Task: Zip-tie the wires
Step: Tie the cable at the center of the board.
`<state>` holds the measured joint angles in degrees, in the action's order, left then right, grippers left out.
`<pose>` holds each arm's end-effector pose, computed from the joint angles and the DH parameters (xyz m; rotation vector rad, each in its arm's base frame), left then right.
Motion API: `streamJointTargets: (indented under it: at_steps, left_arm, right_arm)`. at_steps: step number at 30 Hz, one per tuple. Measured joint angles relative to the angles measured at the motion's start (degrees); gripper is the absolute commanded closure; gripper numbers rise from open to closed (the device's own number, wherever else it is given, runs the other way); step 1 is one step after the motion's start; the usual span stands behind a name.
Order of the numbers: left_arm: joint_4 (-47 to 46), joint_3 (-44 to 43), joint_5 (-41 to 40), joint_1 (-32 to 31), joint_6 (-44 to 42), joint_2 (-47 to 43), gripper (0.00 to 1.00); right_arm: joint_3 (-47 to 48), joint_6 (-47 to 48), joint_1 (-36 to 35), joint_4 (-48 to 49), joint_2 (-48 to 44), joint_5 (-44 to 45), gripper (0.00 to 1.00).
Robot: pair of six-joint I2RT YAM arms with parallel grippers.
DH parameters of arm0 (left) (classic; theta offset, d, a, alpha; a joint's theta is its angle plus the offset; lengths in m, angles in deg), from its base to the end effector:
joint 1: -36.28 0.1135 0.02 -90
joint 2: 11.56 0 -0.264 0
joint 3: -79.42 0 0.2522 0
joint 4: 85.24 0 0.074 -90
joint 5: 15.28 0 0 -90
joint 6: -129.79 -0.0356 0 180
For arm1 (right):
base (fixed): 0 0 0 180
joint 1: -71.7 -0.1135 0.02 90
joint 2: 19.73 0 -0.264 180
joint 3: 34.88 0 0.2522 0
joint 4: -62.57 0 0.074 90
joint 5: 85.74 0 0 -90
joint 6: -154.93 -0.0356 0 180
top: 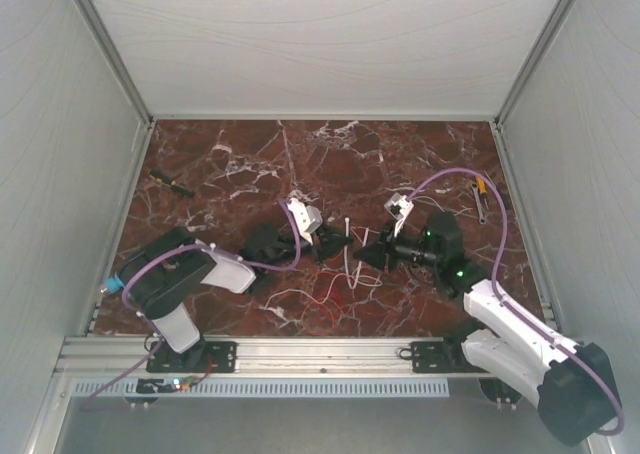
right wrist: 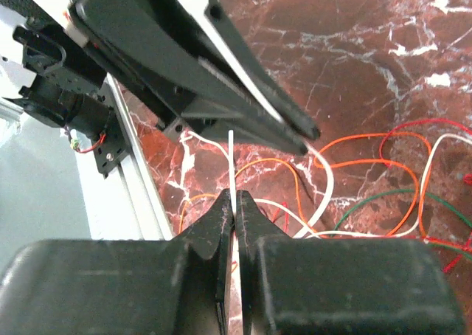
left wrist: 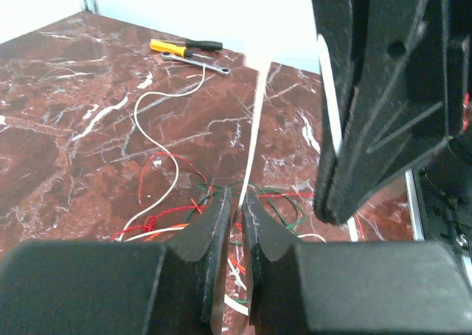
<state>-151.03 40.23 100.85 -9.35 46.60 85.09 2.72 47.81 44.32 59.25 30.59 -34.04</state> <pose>0.1923 -0.2190 0.1785 0.8661 1.2631 -1.0641 0.1634 0.1095 0.2330 -0.6597 1.8341 1.1437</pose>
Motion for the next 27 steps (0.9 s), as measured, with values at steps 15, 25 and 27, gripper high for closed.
streamJointTargets:
  at_steps: [15,25,27]
  left_arm:
    - [-5.0,-1.6,-3.6,1.0,5.5,5.6,0.81]
    - [-7.2,-1.6,-5.8,1.1,6.5,6.2,0.77]
    - [-7.4,-1.6,-6.0,1.1,6.6,6.2,0.76]
  right_arm:
    - [1.8,2.5,0.0,-11.8,2.2,-2.0,1.0]
    - [2.3,2.5,0.0,-12.3,3.4,-3.4,1.0]
    - [2.3,2.5,0.2,-12.3,3.7,-3.9,1.0]
